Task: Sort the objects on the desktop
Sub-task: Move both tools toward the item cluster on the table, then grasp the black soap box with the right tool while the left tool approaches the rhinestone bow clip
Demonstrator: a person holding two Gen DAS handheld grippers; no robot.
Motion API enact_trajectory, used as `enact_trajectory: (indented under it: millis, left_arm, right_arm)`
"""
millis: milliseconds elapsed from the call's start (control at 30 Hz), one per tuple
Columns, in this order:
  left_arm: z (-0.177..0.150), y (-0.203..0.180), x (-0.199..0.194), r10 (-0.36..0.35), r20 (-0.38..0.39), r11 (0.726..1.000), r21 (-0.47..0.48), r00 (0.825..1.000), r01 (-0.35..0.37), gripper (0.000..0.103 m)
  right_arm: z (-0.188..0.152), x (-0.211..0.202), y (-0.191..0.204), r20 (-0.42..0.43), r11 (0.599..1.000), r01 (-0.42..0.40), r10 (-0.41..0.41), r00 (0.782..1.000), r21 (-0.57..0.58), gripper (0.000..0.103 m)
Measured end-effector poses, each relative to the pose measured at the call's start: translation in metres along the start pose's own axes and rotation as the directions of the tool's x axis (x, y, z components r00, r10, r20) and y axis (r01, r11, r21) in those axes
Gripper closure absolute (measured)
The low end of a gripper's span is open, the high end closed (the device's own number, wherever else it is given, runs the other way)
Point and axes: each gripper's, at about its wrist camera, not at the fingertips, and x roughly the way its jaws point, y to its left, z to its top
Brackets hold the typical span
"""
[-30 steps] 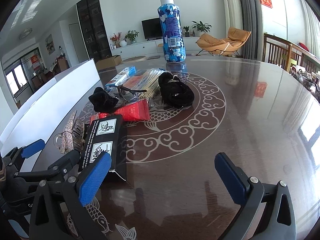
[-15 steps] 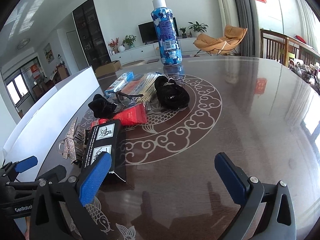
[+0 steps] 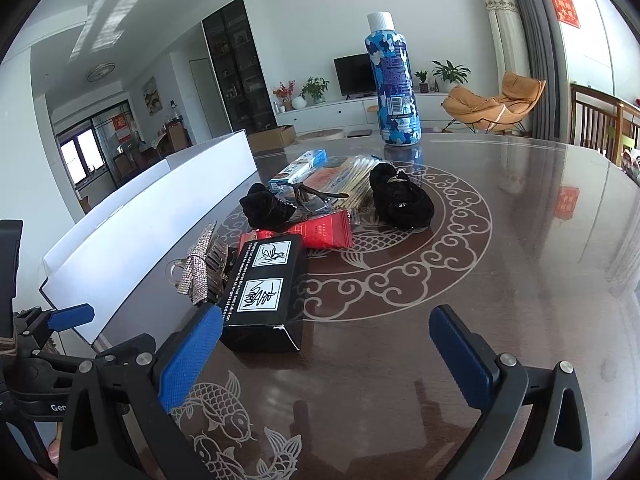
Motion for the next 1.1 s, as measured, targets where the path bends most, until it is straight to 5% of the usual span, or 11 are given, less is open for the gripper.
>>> enact_trajectory:
  millis: [167, 467, 667, 800, 1100]
  left_arm:
    - [-0.003, -0.004, 0.002, -0.043, -0.005, 0.999, 0.013, 0.999, 0.043, 0.0]
    - [-0.002, -0.014, 0.011, 0.044, 0.001, 0.989, 0.142, 0.999, -0.043, 0.0]
    - [0.003, 0.01, 0.013, -0.052, -0.03, 0.999, 0.008, 0.998, 0.052, 0.0]
    - [0.003, 0.015, 0.02, -0.097, -0.061, 0.994, -0.049, 0.993, 0.094, 0.0]
    - [-0.002, 0.021, 0.039, -0.145, -0.134, 0.984, -0.123, 0.98, 0.129, 0.0]
  right_arm:
    - [0.001, 0.009, 0.006, -0.044, 0.999, 0.02, -0.021, 0.999, -0.029, 0.0]
    - [0.003, 0.02, 0.002, -0.104, 0.999, 0.039, -0.039, 0.994, -0.009, 0.0]
    - [0.0, 0.028, 0.02, -0.135, 0.993, 0.026, -0.042, 0.99, -0.119, 0.0]
    - [0.0, 0.026, 0.016, -0.125, 0.995, 0.02, -0.031, 0.992, -0.094, 0.0]
    - [0.008, 0.042, 0.014, -0.249, 0.997, -0.018, 0.0, 0.969, -0.072, 0.0]
